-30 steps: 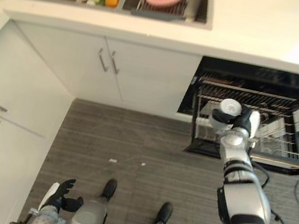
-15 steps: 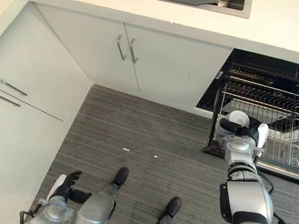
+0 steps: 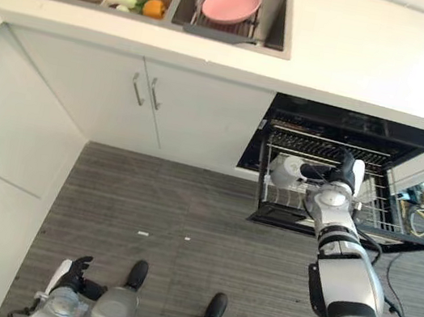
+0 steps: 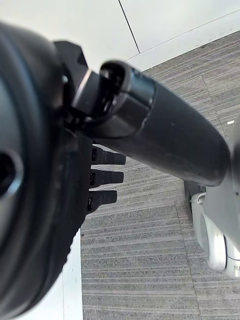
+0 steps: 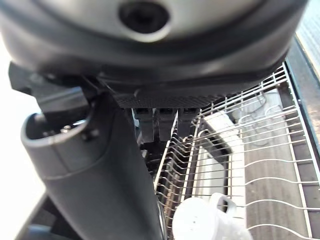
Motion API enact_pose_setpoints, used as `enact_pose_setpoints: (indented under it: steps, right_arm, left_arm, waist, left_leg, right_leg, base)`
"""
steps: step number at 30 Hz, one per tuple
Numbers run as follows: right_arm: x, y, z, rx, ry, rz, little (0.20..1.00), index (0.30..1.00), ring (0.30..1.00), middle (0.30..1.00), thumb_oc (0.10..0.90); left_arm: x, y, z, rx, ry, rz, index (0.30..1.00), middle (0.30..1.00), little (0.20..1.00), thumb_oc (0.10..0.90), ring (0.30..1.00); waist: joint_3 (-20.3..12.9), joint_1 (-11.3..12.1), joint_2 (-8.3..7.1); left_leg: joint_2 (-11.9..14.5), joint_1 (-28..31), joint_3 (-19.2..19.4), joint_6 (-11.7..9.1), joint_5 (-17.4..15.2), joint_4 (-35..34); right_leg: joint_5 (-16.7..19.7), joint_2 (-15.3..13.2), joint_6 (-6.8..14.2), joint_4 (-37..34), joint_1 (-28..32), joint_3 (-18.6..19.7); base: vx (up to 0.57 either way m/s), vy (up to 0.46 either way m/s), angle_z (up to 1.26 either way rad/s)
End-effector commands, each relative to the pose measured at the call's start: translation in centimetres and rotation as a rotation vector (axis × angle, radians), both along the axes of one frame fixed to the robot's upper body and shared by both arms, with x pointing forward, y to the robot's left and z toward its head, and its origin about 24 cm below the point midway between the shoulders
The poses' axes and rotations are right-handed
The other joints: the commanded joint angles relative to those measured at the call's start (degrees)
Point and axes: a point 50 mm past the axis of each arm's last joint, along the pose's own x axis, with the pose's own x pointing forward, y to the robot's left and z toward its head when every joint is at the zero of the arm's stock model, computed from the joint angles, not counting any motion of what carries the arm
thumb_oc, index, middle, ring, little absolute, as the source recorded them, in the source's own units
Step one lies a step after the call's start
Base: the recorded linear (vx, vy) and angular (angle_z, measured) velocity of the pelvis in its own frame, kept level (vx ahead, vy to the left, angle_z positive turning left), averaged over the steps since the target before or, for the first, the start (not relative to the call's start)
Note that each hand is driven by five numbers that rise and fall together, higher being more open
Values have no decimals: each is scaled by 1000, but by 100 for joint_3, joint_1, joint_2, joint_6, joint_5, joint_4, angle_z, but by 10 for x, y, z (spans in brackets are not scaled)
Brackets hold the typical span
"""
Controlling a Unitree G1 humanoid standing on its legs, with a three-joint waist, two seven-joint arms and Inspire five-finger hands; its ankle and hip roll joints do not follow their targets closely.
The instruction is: Place the dishes in the dishwasher.
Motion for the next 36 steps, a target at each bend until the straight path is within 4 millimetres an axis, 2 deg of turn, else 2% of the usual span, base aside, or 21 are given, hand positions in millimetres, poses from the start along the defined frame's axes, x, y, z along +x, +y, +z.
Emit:
enact_pose_setpoints:
  steps: [1, 2, 3, 5, 6, 7, 8, 9, 12, 14, 16, 19, 20, 22, 24, 26, 28, 29, 31, 34, 36]
  right_arm:
    - [5, 31, 57, 13, -373, 184, 900, 900, 900, 900, 800]
    - [5, 31, 56, 13, -372, 184, 900, 900, 900, 900, 800]
    - [-21, 46, 57, 150, -525, 263, 900, 900, 900, 900, 800]
    - [-49, 54, 56, 370, -688, 298, 900, 900, 900, 900, 800]
    - [-50, 54, 55, 372, -685, 296, 900, 900, 900, 900, 800]
    - [-72, 57, 61, 390, -773, 321, 900, 900, 900, 900, 800]
    - [-81, 59, 66, 388, -813, 332, 900, 900, 900, 900, 800]
    - [-102, 65, 73, 416, -902, 360, 900, 900, 900, 900, 800]
    - [-114, 68, 82, 331, -942, 379, 900, 900, 900, 900, 800]
    - [-117, 72, 85, 314, -948, 411, 900, 900, 900, 900, 800]
    - [-121, 80, 100, 212, -971, 490, 900, 900, 900, 900, 800]
    - [-118, 88, 109, 244, -1018, 528, 900, 900, 900, 900, 800]
    - [-118, 90, 112, 240, -1038, 531, 900, 900, 900, 900, 800]
    - [-118, 94, 123, 193, -1071, 559, 900, 900, 900, 900, 800]
    - [-121, 93, 130, 165, -1107, 547, 900, 900, 900, 900, 800]
    - [-124, 88, 132, 146, -1124, 516, 900, 900, 900, 900, 800]
    - [-129, 83, 134, 113, -1139, 485, 900, 900, 900, 900, 800]
    - [-128, 82, 133, 102, -1138, 477, 900, 900, 900, 900, 800]
    - [-123, 86, 137, 75, -1145, 460, 900, 900, 900, 900, 800]
    - [-124, 89, 141, 27, -1152, 475, 900, 900, 900, 900, 800]
    - [-122, 91, 139, 31, -1147, 464, 900, 900, 900, 900, 800]
  left_arm:
    - [-6, -8, -6, -19, 38, 41, 900, 900, 900, 800, 900]
    - [-7, -8, -6, -19, 38, 41, 900, 900, 900, 800, 900]
    - [-7, -8, -7, -38, 41, 75, 900, 900, 900, 800, 900]
    - [-7, -12, -8, -133, 26, 156, 900, 900, 900, 800, 900]
    - [-9, -12, -9, -132, 29, 155, 900, 900, 900, 800, 900]
    - [-10, -12, -10, -139, 44, 193, 900, 900, 900, 800, 900]
    - [-10, -12, -10, -142, 40, 205, 900, 900, 900, 800, 900]
    - [-19, -15, -13, -148, 70, 240, 900, 900, 900, 800, 900]
    - [-26, -14, -14, -151, 80, 278, 900, 900, 900, 800, 900]
    - [-31, -13, -15, -150, 98, 289, 900, 900, 900, 800, 900]
    - [-35, -13, -17, -159, 111, 290, 900, 900, 900, 800, 900]
    - [-37, -6, -15, -126, 115, 293, 900, 900, 900, 800, 900]
    - [-33, -2, -13, -113, 88, 313, 900, 900, 900, 800, 900]
    - [-24, 0, -10, -113, 33, 370, 900, 900, 900, 800, 900]
    - [-17, -3, -9, -118, -6, 417, 900, 900, 900, 800, 900]
    - [-17, -5, -10, -123, 0, 430, 900, 900, 900, 800, 900]
    - [-18, -10, -11, -115, 12, 397, 900, 900, 900, 800, 900]
    - [-18, -12, -11, -113, 15, 380, 900, 900, 900, 800, 900]
    - [-25, -13, -13, -104, 37, 374, 900, 900, 900, 800, 900]
    - [-25, -11, -13, -100, 48, 360, 900, 900, 900, 800, 900]
    - [-25, -7, -12, -88, 65, 320, 900, 900, 900, 800, 900]
  waist:
    - [-278, -107, 6]
    - [-279, -104, 5]
    - [-302, -219, 63]
    - [-325, -300, 140]
    - [-337, -294, 134]
    - [-341, -358, 179]
    - [-340, -376, 189]
    - [-358, -442, 231]
    - [-379, -459, 267]
    - [-377, -480, 274]
    - [-369, -508, 307]
    - [-292, -480, 311]
    - [-192, -455, 282]
    - [50, -376, 191]
    - [187, -343, 191]
    - [146, -365, 250]
    - [76, -280, 225]
    - [57, -219, 210]
    - [-157, -116, 246]
    - [-276, -154, 181]
    - [-416, -120, 55]
  left_leg:
    - [2, 222, 461, -168, -182, 17]
    - [2, 224, 462, -168, -182, 17]
    - [11, 284, 498, -164, -197, 17]
    - [18, 319, 501, -161, -206, 17]
    - [19, 327, 498, -163, -210, 17]
    - [30, 348, 495, -175, -196, 17]
    - [33, 359, 495, -182, -192, 17]
    - [32, 402, 496, -184, -206, 17]
    - [56, 437, 506, -200, -203, 17]
    - [72, 441, 507, -213, -194, 17]
    - [108, 476, 529, -233, -191, 17]
    - [162, 522, 570, -224, -154, 124]
    - [152, 239, 519, -248, -157, 684]
    - [-98, -414, 316, -332, -110, 1715]
    - [-136, -864, 340, -413, 86, 2167]
    - [185, -1066, 709, -359, 164, 1564]
    - [478, -1307, 1129, -318, 499, 771]
    - [496, -1384, 1147, -324, 574, 439]
    - [439, -1325, 871, -312, 684, 135]
    - [281, -1168, 1123, -254, 713, 117]
    - [49, -875, 1162, -67, 462, 71]
  right_leg:
    - [-710, -12, 192, 102, 466, 257]
    - [-710, -12, 192, 102, 467, 258]
    - [-722, -9, 182, 102, 501, 270]
    - [-744, -6, 168, 102, 530, 261]
    - [-749, -5, 167, 102, 540, 257]
    - [-767, 1, 154, 102, 562, 238]
    - [-770, 4, 149, 102, 575, 228]
    - [-778, 13, 139, 102, 611, 230]
    - [-797, 29, 130, 102, 647, 226]
    - [-803, 37, 123, 102, 653, 221]
    - [-830, 83, 93, 102, 668, 265]
    - [-876, 119, 54, 102, 679, 339]
    - [-897, 100, 9, 102, 683, 365]
    - [-907, 37, -64, 102, 700, 374]
    - [-1030, -18, -61, 102, 819, 343]
    - [-1196, -31, 4, 102, 946, 271]
    - [-1300, -127, 129, 102, 1082, 235]
    - [-1329, -161, 184, 102, 1123, 251]
    - [-1389, -324, 386, 102, 1271, 376]
    - [-1268, -556, 468, 102, 1447, 384]
    - [-1073, -869, 555, 525, 1298, 431]
  base:
    - [3, 15, -14]
    - [-6, 20, -23]
    - [-3, 20, -19]
    - [-1, 8, -7]
    - [0, 0, 0]
    - [-2, -21, -5]
    - [9, -43, 2]
    - [13, -35, 1]
    - [21, -41, -4]
    - [12, -41, -7]
    - [34, -68, -3]
    - [12, -63, -10]
    - [-81, -102, -8]
    - [-88, -115, 5]
    - [63, -8, 24]
    - [227, 139, 50]
    - [330, 199, 22]
    - [344, 207, 2]
    - [380, 332, 6]
    - [280, 323, -24]
    - [255, 272, -61]
